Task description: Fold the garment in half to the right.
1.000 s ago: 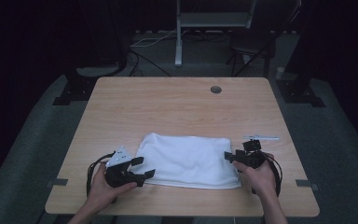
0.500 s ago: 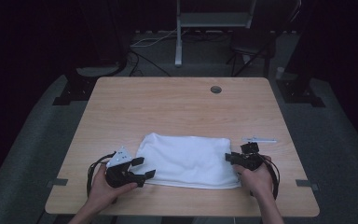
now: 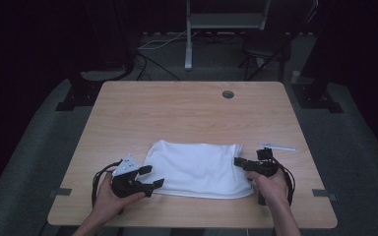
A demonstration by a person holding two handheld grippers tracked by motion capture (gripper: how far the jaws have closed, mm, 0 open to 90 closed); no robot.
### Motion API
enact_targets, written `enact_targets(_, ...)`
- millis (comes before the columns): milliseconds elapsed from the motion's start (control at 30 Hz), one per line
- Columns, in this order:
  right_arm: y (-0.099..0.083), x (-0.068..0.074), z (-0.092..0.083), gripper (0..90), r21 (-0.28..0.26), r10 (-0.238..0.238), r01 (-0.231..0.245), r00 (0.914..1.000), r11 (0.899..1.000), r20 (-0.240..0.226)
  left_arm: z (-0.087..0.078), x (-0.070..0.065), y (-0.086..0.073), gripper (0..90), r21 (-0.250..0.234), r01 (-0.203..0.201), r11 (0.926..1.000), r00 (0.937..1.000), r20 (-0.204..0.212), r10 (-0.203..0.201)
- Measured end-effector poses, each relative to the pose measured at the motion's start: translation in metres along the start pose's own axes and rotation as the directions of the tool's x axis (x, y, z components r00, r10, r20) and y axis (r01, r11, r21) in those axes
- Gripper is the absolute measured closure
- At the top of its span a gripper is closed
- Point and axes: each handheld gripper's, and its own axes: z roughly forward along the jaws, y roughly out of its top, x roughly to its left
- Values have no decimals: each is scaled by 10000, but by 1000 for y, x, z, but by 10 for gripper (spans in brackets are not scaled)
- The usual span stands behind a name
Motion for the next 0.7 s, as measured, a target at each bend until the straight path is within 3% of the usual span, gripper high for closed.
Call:
enact_targets(200, 12, 11, -8, 874, -438, -5, -25, 9977, 9990, -684, 0, 1, 0, 300, -10, 12, 10000, 10000, -14, -12)
enact_targets(367, 18, 18, -7, 875, -392, -93, 60, 9964, 9992, -842, 0, 0, 0, 300, -14, 7, 10000, 10000, -1, -7)
enact_targets(700, 28, 33, -4, 876, -610, -55, -44, 9869, 9981, -1613, 0, 0, 1, 300, -62, 45, 10000, 10000, -3, -45)
